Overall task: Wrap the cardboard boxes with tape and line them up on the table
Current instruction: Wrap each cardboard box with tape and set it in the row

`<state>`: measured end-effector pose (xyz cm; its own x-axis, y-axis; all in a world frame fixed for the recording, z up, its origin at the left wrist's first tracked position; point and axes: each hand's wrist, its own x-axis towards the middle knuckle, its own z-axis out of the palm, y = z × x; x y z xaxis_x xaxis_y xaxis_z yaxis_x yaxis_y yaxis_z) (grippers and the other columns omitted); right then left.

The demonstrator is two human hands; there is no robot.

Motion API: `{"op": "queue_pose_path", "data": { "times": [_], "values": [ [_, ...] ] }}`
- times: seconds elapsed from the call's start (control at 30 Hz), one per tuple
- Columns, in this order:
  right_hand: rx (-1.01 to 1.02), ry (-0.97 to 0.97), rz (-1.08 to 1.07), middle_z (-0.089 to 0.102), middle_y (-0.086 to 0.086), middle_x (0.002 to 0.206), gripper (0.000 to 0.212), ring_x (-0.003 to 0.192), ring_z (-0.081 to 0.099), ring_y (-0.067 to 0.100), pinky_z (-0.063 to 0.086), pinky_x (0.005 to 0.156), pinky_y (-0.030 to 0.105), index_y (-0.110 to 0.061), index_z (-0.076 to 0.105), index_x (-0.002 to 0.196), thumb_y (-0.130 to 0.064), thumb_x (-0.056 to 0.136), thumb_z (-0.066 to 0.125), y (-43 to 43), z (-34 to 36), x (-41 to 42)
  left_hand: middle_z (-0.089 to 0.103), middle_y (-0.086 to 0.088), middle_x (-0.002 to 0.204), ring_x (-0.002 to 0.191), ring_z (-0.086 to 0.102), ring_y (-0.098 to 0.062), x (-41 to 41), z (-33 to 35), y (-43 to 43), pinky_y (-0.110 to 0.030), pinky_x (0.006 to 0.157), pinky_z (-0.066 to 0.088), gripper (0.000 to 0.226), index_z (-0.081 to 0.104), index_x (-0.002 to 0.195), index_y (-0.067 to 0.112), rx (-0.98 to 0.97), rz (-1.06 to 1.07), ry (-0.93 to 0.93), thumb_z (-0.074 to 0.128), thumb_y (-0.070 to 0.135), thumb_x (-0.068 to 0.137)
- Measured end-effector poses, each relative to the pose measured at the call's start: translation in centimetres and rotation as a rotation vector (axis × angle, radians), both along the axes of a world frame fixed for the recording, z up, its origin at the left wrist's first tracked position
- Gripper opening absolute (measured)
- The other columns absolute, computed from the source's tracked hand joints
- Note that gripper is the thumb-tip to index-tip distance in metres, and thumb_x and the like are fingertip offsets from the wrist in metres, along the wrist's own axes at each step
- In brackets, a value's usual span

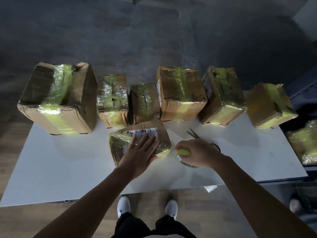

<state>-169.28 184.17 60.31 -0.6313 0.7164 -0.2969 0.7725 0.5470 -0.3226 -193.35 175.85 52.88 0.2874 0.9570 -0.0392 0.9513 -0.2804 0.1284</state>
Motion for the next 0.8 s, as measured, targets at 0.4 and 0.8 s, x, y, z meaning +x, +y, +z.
{"op": "queue_pose_path", "data": {
  "times": [0.4, 0.8],
  "values": [
    [-0.069, -0.008, 0.006, 0.062, 0.001, 0.102, 0.036, 0.083, 0.057, 0.018, 0.032, 0.057, 0.018, -0.033, 0.044, 0.119, -0.037, 0.088, 0.062, -0.6, -4.0, -0.5, 0.048, -0.031, 0.138, 0.126, 0.047, -0.050, 4.7, 2.3, 0.7, -0.064, 0.097, 0.043, 0.079, 0.049, 0.141, 0.013, -0.103, 0.100, 0.187, 0.081, 0.035, 0.073],
    [-0.044, 0.337, -0.089, 0.060, 0.000, 0.114, 0.047, 0.098, 0.062, 0.019, 0.054, 0.076, 0.035, -0.028, 0.053, 0.129, -0.023, 0.085, 0.070, -1.9, -4.3, 2.1, 0.000, -0.012, 0.161, 0.147, -0.002, -0.041, 4.7, 3.4, 4.1, -0.065, 0.103, 0.036, 0.063, 0.030, 0.142, 0.022, -0.134, -0.064, 0.097, 0.059, 0.008, 0.088]
  ]
}}
